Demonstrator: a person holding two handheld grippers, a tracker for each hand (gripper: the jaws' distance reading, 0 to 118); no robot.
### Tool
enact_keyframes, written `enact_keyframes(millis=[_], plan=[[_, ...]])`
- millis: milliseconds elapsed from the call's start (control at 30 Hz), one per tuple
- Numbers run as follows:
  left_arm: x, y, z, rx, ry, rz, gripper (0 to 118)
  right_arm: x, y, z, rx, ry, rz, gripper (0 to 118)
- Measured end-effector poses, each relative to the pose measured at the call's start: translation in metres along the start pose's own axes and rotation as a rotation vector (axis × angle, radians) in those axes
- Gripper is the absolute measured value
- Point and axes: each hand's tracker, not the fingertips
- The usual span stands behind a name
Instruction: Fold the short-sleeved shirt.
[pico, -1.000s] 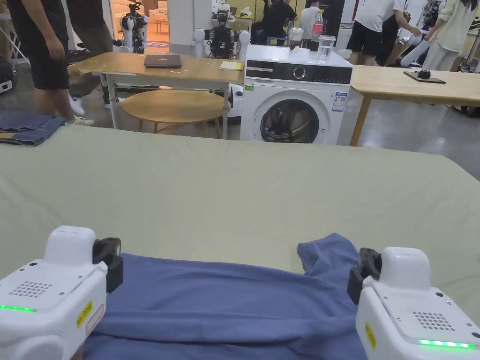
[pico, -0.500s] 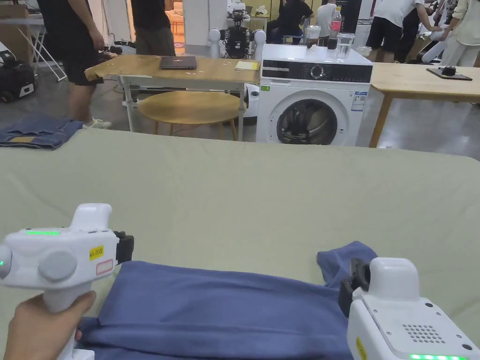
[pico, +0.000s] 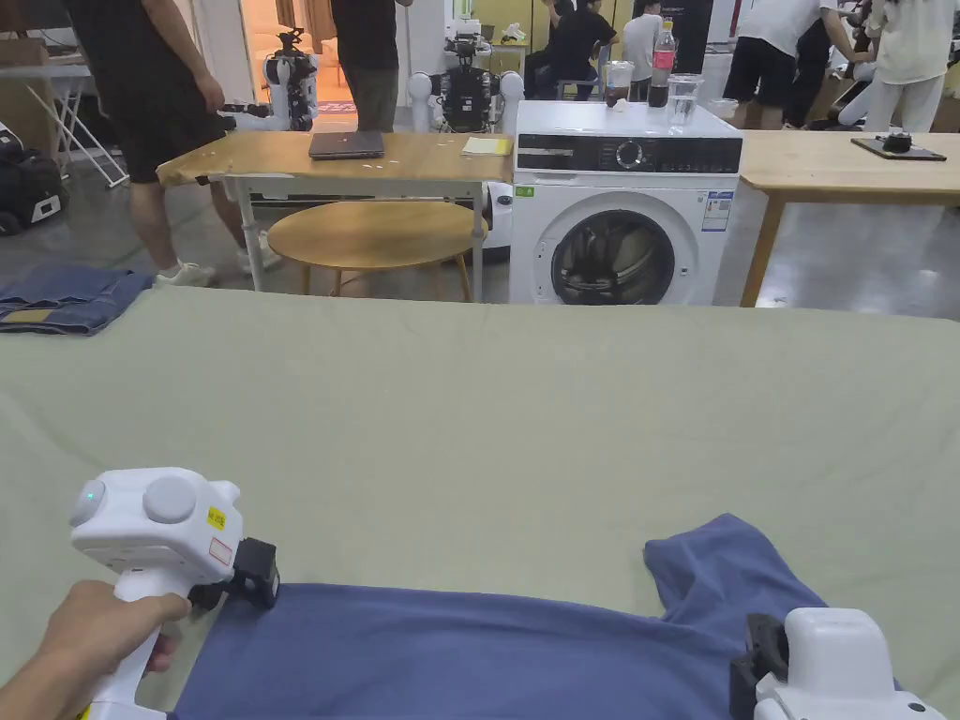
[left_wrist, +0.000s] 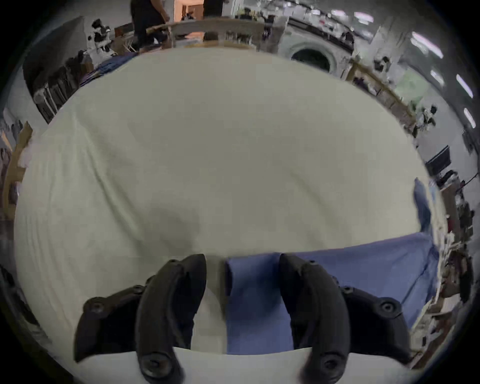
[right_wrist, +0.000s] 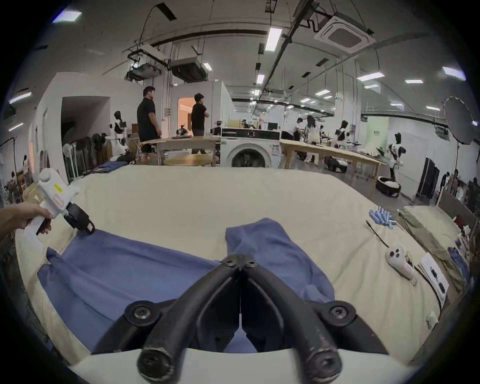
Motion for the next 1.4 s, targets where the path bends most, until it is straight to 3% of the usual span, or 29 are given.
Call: enact_keyframes(millis=[67,133,167,200,500,667,700,933,1100,1133,1167,1200,1300,1400], plan=[[-0.004,0.005,-0.007,0.059,0.02,-0.025,53,0.003,-0.001,-0.003,-0.014,-0.004,-0.002,0],[0.005,0.005,-0.006,0.083,0.052,-0.061,32,0.007,-0.002,-0.004,-0.028,-0.01,-0.007,0],[0.009,0.005,-0.006,0.098,0.055,-0.095,12,0.009,-0.003,-0.006,-0.037,-0.008,-0.015,0],[0.015,-0.005,0.002,0.104,0.051,-0.096,4,0.012,-0.003,-0.008,-0.048,-0.003,-0.027,0],[0.001,-0.024,0.038,0.215,-0.066,-0.059,0,0.068,0.035,-0.047,-0.221,0.008,-0.088,2],[0.005,-0.037,0.061,0.273,-0.074,-0.092,0,0.109,0.067,-0.115,-0.407,0.015,-0.106,55],[0.005,-0.039,0.063,0.285,-0.072,-0.086,0,0.113,0.07,-0.132,-0.445,0.003,-0.089,56],[0.006,-0.051,0.069,0.312,-0.085,-0.071,0,0.123,0.059,-0.214,-0.657,0.029,-0.097,56],[0.002,-0.057,0.071,0.318,-0.094,-0.047,0,0.117,0.043,-0.245,-0.748,0.027,-0.056,53],[0.002,-0.057,0.071,0.318,-0.095,-0.043,0,0.116,0.042,-0.247,-0.741,0.023,-0.059,49],[0.002,-0.059,0.071,0.32,-0.096,-0.041,0,0.115,0.042,-0.244,-0.735,0.015,-0.056,33],[0.002,-0.06,0.072,0.322,-0.098,-0.04,0,0.114,0.042,-0.243,-0.719,0.015,-0.052,9],[0.002,-0.063,0.073,0.325,-0.101,-0.04,0,0.103,0.044,-0.233,-0.715,0.066,-0.065,0],[0.0,-0.066,0.076,0.327,-0.107,-0.031,0,0.097,0.053,-0.204,-0.67,0.051,-0.053,0]])
